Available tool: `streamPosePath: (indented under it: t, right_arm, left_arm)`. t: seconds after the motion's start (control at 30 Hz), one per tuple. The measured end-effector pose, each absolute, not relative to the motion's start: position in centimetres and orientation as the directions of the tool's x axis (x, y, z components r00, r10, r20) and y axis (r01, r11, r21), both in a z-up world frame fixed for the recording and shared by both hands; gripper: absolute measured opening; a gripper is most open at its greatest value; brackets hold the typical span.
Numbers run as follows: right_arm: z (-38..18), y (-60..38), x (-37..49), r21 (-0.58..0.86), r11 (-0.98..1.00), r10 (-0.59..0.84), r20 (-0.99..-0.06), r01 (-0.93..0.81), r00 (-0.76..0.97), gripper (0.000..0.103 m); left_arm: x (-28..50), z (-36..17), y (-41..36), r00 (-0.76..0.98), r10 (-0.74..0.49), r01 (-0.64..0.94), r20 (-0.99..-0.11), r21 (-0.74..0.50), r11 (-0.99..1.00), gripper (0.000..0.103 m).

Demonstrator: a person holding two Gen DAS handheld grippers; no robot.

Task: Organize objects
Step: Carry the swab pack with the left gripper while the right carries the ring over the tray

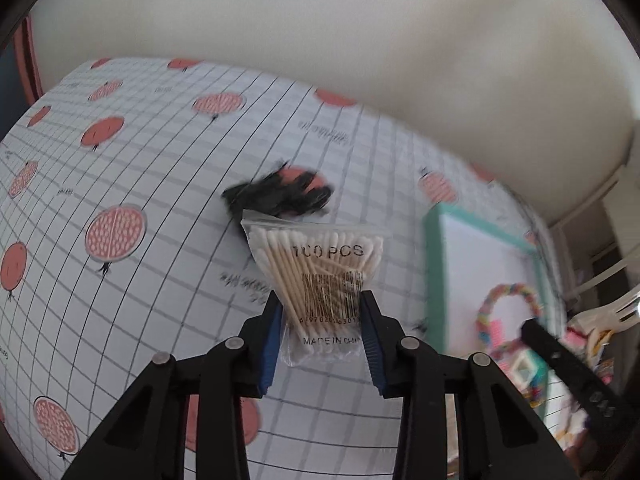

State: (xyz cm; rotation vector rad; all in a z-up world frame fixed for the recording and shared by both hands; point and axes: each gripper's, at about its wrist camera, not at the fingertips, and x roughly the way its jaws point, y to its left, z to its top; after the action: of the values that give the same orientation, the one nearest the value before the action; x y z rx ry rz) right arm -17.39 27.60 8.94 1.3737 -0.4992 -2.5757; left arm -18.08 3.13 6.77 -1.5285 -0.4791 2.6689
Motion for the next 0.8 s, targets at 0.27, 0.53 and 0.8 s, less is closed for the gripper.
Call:
streamPosePath:
  t: [0.27, 0.53, 0.8]
  right_arm:
    - [9.4, 30.9, -17.3, 0.392, -0.914, -0.257, -0.758, -0.104, -0.599, 0.010]
    - [9.8, 34.8, -16.9, 0.333, -0.915, -0.115, -0.758, -0.230, -0.642, 0.010]
    - [9.2, 36.2, -17.1, 0.171, -0.944, 0.046, -0.779, -0.282, -0.626, 0.010]
  left_arm:
    - [-18.6, 10.4, 6.6, -0.594, 0.252, 0.027, -0.764, -0.332, -0.943, 0.038]
    - [-19.0, 10.7, 11.4, -0.587, 0.286, -0.084, -0.757, -0.294, -0.952, 0.039]
    - [-20.1, 8.3, 16.4, -0.540, 0.306, -0.161, -0.784, -0.260, -0.952, 0.039]
